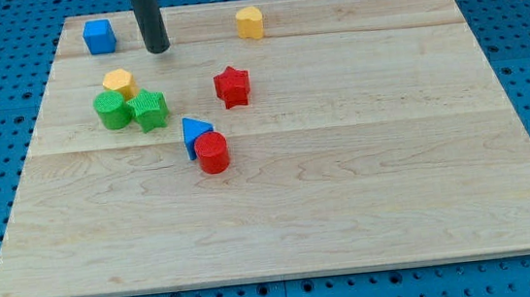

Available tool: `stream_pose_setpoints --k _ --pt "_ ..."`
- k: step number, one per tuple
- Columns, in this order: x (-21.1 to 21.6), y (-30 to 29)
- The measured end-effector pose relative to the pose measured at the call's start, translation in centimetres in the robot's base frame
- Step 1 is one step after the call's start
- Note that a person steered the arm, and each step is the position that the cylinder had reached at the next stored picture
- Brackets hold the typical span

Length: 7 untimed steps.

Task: Move the red star towards the top right

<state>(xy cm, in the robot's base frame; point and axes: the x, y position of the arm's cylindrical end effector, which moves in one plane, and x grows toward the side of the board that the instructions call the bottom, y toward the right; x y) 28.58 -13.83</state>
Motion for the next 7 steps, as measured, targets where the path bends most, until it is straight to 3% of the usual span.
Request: stream_pose_setpoints --k 1,4,7 --pt "3.2 0.3" --pt "6.6 3.0" --pt "7.2 3.5"
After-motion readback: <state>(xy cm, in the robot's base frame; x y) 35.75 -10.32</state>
